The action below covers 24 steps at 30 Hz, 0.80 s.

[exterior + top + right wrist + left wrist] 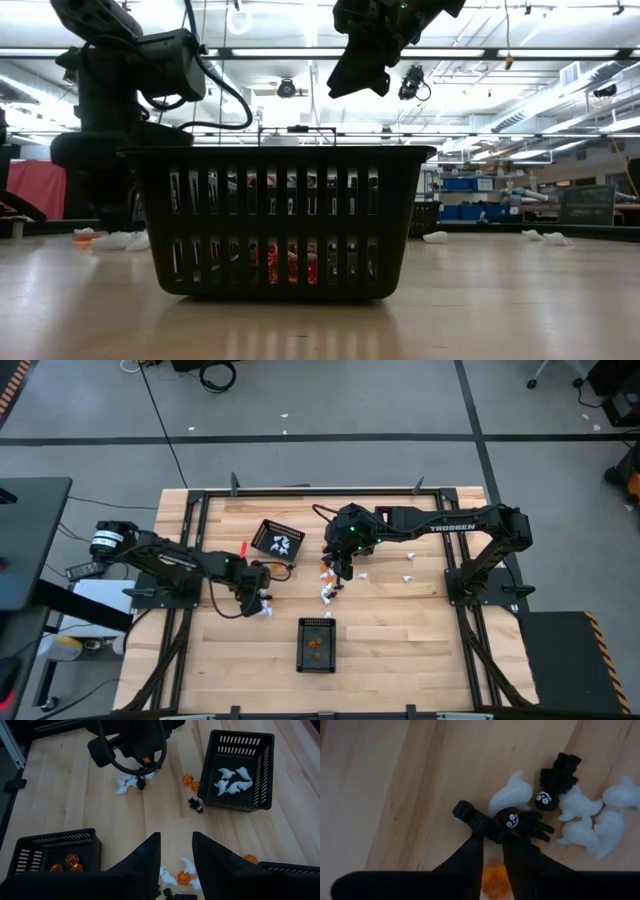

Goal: Sort Halloween decoration
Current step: Put the orange pumpkin toy into the bottom black basket

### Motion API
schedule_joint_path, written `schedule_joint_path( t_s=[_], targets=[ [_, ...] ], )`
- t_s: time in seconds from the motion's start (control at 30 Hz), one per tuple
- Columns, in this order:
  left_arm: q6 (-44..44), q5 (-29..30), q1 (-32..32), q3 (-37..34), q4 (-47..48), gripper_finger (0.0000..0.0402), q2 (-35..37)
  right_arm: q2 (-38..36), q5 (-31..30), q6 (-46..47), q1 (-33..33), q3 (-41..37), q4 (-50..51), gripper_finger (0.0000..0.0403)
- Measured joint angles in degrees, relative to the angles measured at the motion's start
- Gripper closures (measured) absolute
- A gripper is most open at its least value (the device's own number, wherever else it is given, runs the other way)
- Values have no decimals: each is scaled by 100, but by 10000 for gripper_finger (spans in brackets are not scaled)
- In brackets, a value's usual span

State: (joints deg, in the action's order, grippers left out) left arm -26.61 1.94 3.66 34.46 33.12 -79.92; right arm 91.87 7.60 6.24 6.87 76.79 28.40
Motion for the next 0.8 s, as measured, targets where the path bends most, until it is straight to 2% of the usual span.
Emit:
schedule_joint_path(
  t_s=[0.13, 0.33, 0.47, 0.6, 0.8],
  targets=[
    [-170, -137, -151, 2, -19, 343, 17, -200, -74, -144, 0, -7, 39, 286],
    [-239, -473, -422, -17, -124, 371, 255, -583, -707, -354, 36, -7, 190, 286],
    [-416, -810, -666, -10, -108, 380, 376, -730, -798, -382, 121, -6, 210, 286],
    [-976, -1367, -741, -7, -59, 366, 378, -734, -774, -387, 157, -6, 225, 286],
    [-2475, -1885, -690, -2, 13, 318, 386, -717, -761, -387, 157, -6, 234, 286]
  ],
)
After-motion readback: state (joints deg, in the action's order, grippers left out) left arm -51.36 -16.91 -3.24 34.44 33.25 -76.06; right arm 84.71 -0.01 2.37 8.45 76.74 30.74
